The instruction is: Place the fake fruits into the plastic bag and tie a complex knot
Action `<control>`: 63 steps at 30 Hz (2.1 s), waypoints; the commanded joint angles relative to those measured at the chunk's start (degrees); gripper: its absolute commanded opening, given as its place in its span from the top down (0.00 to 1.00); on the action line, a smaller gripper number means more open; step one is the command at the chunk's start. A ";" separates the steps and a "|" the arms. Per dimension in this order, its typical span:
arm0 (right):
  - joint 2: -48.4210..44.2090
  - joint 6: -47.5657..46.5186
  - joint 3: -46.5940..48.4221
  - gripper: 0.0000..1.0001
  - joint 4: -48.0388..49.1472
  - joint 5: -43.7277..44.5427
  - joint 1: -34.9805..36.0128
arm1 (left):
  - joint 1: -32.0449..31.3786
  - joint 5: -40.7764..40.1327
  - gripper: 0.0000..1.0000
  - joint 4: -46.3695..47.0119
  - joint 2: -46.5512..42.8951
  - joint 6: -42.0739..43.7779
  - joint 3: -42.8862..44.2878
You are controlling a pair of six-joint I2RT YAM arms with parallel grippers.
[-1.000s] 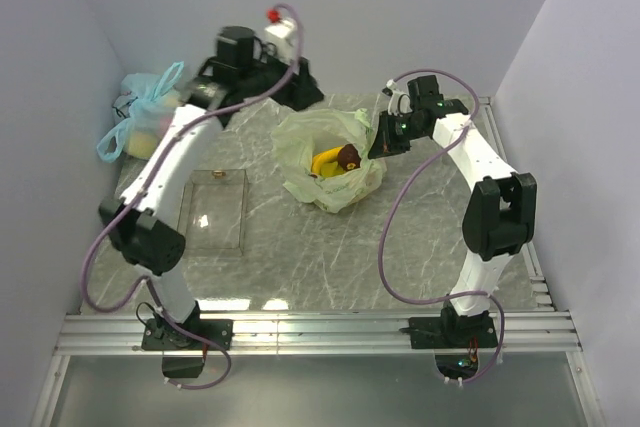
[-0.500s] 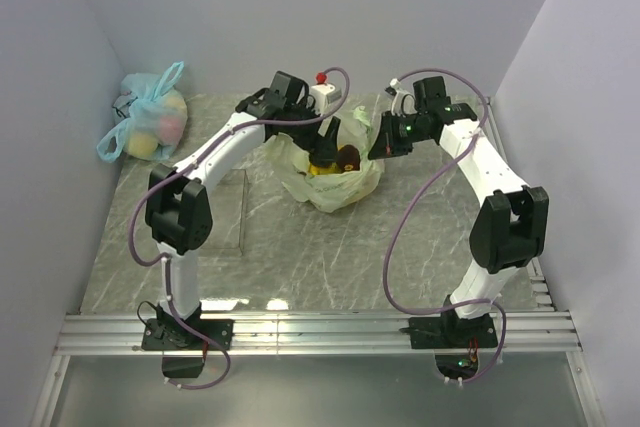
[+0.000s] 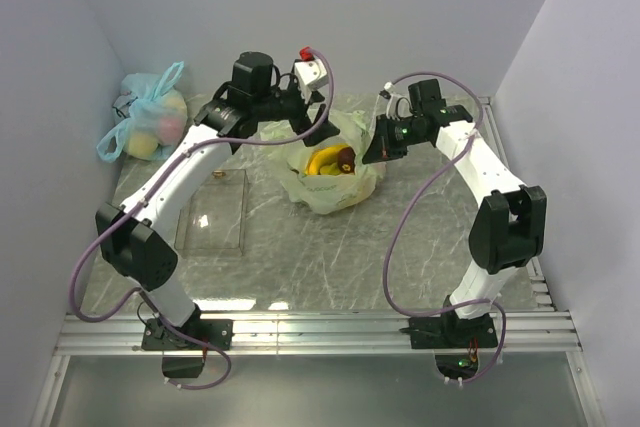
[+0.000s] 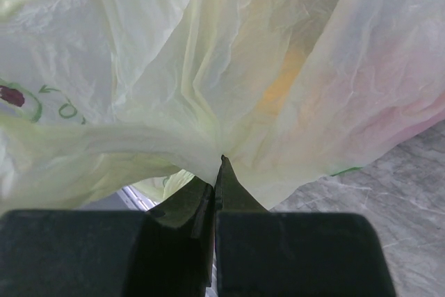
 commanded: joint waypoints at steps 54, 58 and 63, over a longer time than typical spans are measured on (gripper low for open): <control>-13.35 -12.88 -11.03 1.00 12.61 6.59 4.69 | 3.11 11.69 0.12 5.57 9.70 -34.76 7.32; -13.53 -12.88 -11.39 1.00 12.52 6.76 5.22 | 2.23 11.78 0.10 3.98 11.63 -34.76 8.99; -13.88 -12.70 -11.83 1.00 12.70 6.76 5.57 | 1.61 12.74 0.26 3.19 13.66 -35.02 10.66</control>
